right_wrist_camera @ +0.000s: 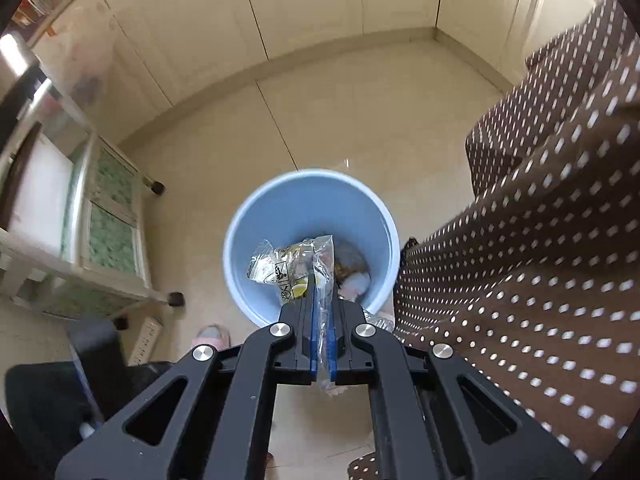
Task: Collect trash
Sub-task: 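Carry the clear plastic bag over the blue bin with the right gripper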
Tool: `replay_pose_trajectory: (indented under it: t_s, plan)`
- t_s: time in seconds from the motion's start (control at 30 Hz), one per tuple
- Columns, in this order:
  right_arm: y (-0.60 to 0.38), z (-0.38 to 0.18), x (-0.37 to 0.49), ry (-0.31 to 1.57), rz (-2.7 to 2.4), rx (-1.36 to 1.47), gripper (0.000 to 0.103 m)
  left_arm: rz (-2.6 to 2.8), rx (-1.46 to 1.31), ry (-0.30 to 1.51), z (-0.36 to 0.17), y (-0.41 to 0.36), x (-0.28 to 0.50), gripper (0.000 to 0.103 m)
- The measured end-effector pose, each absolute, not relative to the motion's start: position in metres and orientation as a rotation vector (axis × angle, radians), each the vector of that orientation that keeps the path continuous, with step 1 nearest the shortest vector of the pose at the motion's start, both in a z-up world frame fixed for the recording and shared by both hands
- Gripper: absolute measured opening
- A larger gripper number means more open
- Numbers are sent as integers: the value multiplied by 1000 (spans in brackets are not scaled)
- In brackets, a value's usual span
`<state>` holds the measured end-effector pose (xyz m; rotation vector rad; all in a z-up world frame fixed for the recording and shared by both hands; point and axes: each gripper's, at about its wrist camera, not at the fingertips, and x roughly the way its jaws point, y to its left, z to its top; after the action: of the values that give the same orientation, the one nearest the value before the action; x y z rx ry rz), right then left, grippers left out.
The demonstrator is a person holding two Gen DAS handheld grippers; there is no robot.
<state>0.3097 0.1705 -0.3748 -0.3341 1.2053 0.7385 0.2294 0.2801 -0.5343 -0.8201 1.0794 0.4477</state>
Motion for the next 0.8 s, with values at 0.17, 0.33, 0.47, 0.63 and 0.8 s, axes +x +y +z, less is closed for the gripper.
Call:
replay_pose_trajectory:
  t_s: [0.17, 0.33, 0.47, 0.63, 0.8]
  plan:
    - [162, -403, 308, 1203, 714, -375, 3, 439, -871, 1059, -575, 236, 229, 68]
    - [140, -423, 295, 1208, 688, -398, 3, 481, -841, 1025, -588, 229, 223, 68]
    - [114, -454, 277, 1257, 619, -408, 3, 513, -839, 1055, -611, 229, 213, 68]
    - [100, -510, 262, 1311, 561, -498, 3, 488, -699, 1129, -647, 214, 222, 68]
    - [94, -572, 271, 1389, 488, -550, 3, 398, -556, 1198, -697, 191, 241, 68]
